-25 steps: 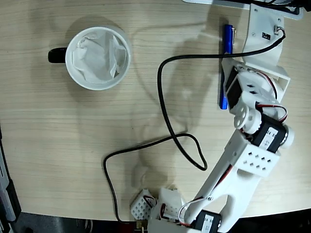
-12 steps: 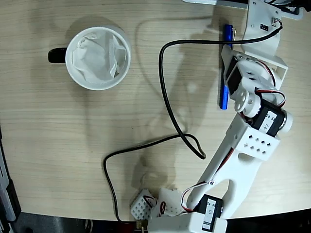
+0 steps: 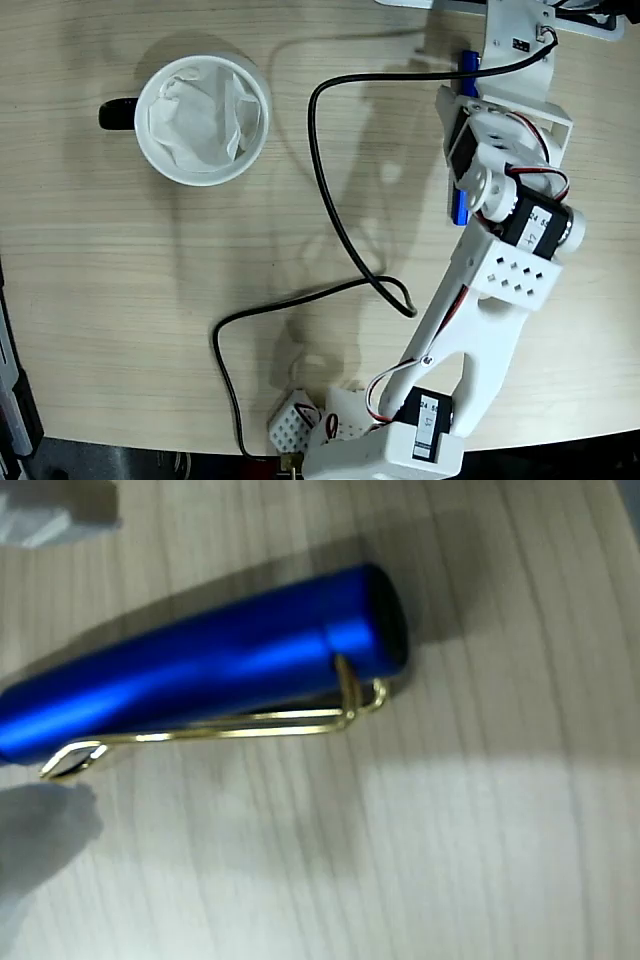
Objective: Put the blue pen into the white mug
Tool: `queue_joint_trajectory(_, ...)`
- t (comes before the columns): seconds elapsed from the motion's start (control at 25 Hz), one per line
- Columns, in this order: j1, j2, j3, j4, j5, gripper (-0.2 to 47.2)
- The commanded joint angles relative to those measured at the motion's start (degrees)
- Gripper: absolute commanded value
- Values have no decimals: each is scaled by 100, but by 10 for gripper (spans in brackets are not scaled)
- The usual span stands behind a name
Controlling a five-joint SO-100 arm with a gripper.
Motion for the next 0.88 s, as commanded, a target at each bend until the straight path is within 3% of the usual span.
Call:
queue_joint_trajectory(0.0, -35, 123, -176, 35, -79, 182)
queue_joint_trajectory(0.48, -26, -149, -360, -18, -70, 180)
queue_joint_trajectory(0.84, -9, -264, -360, -79, -62, 128)
